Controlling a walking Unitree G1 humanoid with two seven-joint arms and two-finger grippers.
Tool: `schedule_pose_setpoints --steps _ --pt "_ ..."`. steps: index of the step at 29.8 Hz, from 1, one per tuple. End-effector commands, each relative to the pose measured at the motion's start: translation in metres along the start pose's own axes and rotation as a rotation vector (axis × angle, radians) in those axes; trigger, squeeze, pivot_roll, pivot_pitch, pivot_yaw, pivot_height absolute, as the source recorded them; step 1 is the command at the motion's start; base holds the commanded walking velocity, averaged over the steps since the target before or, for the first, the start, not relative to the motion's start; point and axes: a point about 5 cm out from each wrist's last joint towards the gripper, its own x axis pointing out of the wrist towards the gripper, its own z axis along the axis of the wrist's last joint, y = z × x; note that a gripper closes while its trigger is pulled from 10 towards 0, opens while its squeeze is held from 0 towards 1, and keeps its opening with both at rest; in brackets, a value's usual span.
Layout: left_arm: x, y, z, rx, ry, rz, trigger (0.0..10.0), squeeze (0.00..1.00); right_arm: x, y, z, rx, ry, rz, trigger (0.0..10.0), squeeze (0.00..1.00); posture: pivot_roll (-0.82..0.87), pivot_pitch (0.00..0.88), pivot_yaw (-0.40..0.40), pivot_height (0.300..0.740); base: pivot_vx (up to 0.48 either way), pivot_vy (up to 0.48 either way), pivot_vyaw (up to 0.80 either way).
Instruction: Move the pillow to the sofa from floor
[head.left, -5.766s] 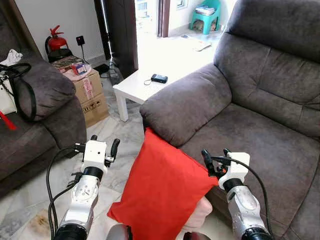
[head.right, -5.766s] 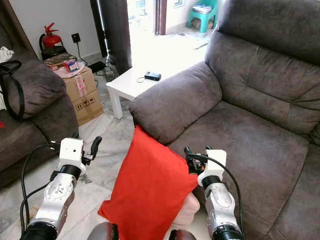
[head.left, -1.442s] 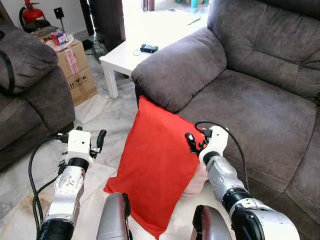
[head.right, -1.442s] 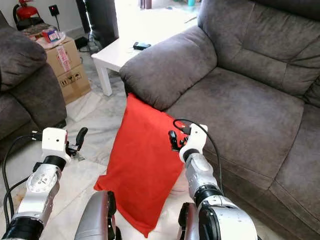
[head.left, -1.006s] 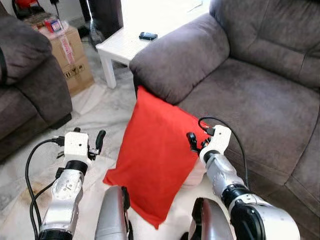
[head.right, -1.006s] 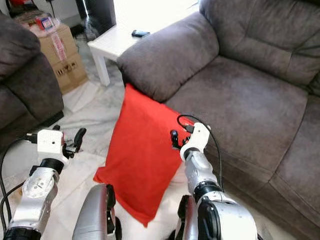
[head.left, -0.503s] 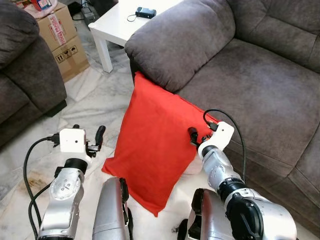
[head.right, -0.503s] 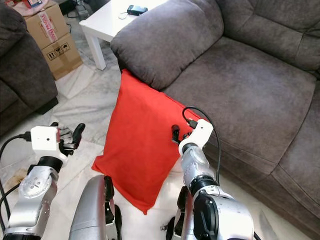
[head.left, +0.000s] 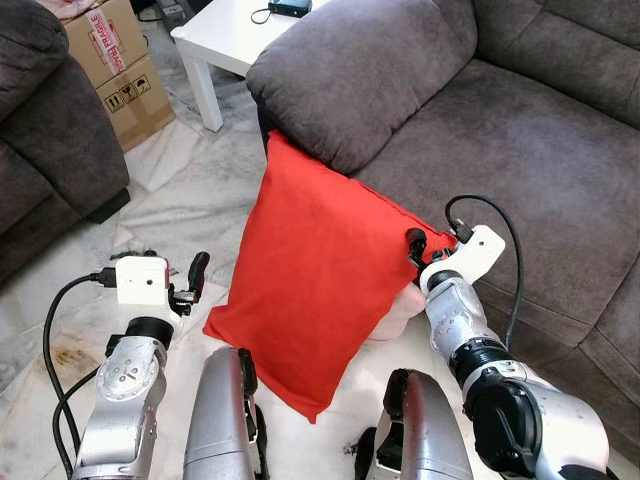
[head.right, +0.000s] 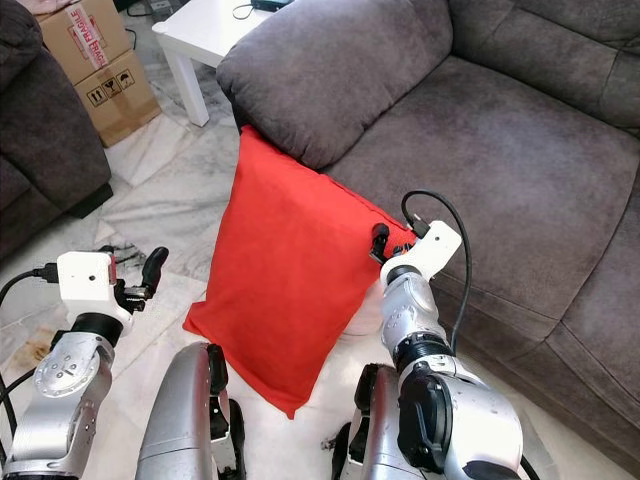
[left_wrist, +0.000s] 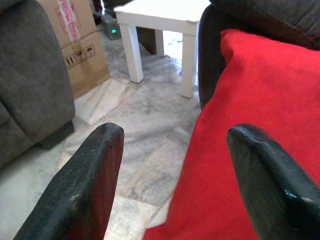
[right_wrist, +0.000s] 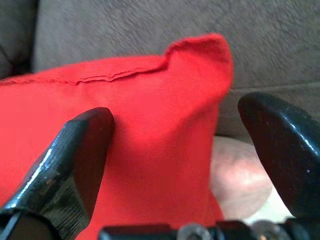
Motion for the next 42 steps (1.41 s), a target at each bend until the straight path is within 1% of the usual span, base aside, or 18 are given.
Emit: schedule_pose_setpoints --steps 1,3,5,8,12,15,17,21,23,24,28,29,30,31,34,37,38,42 --pt "-0.007 0.001 -0.004 -0.004 0.03 0.007 10.0 0.0 -0.003 -0.013 -0.01 -0.02 0.033 -0.046 10.0 0.0 0.22 0.331 -0.053 0.568 0.0 0.0 0.0" --pt "-0.009 0.001 -0.004 -0.005 0.033 0.004 10.0 0.0 -0.004 -0.015 -0.011 -0.002 0.036 -0.059 10.0 0.0 0.22 0.338 -0.054 0.568 0.0 0.0 0.0" --pt "-0.012 0.002 -0.004 -0.017 0.042 0.011 10.0 0.0 -0.005 -0.016 -0.015 0.044 0.051 -0.062 10.0 0.0 0.21 0.35 -0.055 0.568 0.0 0.0 0.0" --pt "-0.014 0.004 -0.003 -0.033 0.049 0.022 10.0 0.0 -0.006 -0.015 -0.021 0.102 0.079 -0.038 10.0 0.0 0.22 0.367 -0.056 0.568 0.0 0.0 0.0" --pt "-0.017 0.004 -0.001 -0.037 0.051 0.025 10.0 0.0 -0.007 -0.013 -0.025 0.151 0.096 -0.006 10.0 0.0 0.22 0.383 -0.059 0.568 0.0 0.0 0.0" --pt "-0.02 0.003 0.001 -0.04 0.055 0.026 10.0 0.0 -0.008 -0.009 -0.029 0.241 0.112 0.049 10.0 0.0 0.23 0.392 -0.063 0.568 0.0 0.0 0.0" --pt "-0.022 0.003 0.0 -0.045 0.064 0.027 10.0 0.0 -0.01 -0.005 -0.036 0.27 0.147 0.107 10.0 0.0 0.22 0.399 -0.066 0.568 0.0 0.0 0.0" --pt "-0.023 0.002 0.0 -0.048 0.068 0.027 10.0 0.0 -0.011 -0.002 -0.04 0.297 0.169 0.138 10.0 0.0 0.22 0.402 -0.069 0.568 0.0 0.0 0.0" --pt "-0.023 0.001 0.001 -0.052 0.07 0.026 10.0 0.0 -0.013 0.003 -0.046 0.361 0.202 0.19 10.0 0.0 0.22 0.405 -0.074 0.568 0.0 0.0 0.0" --pt "-0.023 0.001 0.001 -0.053 0.071 0.026 10.0 0.0 -0.013 0.003 -0.046 0.369 0.208 0.196 10.0 0.0 0.22 0.405 -0.074 0.568 0.0 0.0 0.0" --pt "-0.023 -0.001 0.001 -0.057 0.073 0.023 10.0 0.0 -0.015 0.007 -0.05 0.351 0.229 0.247 10.0 0.0 0.21 0.407 -0.08 0.568 0.0 0.0 0.0" --pt "-0.023 -0.002 0.001 -0.058 0.074 0.023 10.0 0.0 -0.015 0.008 -0.051 0.347 0.233 0.254 9.6 0.0 0.21 0.409 -0.082 0.568 0.0 0.0 0.0" --pt "-0.024 -0.002 0.0 -0.059 0.076 0.025 10.0 0.0 -0.016 0.008 -0.052 0.335 0.238 0.267 0.0 0.0 0.21 0.41 -0.084 0.568 0.0 0.0 0.0" --pt "-0.024 -0.001 0.0 -0.059 0.078 0.027 10.0 0.0 -0.016 0.007 -0.052 0.323 0.236 0.265 0.0 0.0 0.21 0.41 -0.084 0.568 0.0 0.0 0.0" --pt "-0.024 0.0 -0.001 -0.059 0.08 0.031 10.0 0.0 -0.016 0.005 -0.051 0.331 0.231 0.271 0.0 0.0 0.21 0.41 -0.087 0.568 0.0 0.0 0.0" --pt "-0.024 0.001 -0.001 -0.058 0.082 0.034 10.0 0.0 -0.016 0.006 -0.051 0.332 0.237 0.291 0.0 0.0 0.2 0.405 -0.089 0.568 0.0 0.0 0.0" --pt "-0.023 0.001 -0.001 -0.056 0.084 0.033 10.0 0.0 -0.016 0.007 -0.05 0.318 0.238 0.307 0.0 0.0 0.2 0.404 -0.09 0.568 0.0 0.0 0.0" --pt "-0.023 0.001 -0.001 -0.056 0.083 0.034 10.0 0.0 -0.016 0.008 -0.05 0.308 0.24 0.314 0.0 0.0 0.2 0.404 -0.09 0.568 0.0 0.0 0.0"
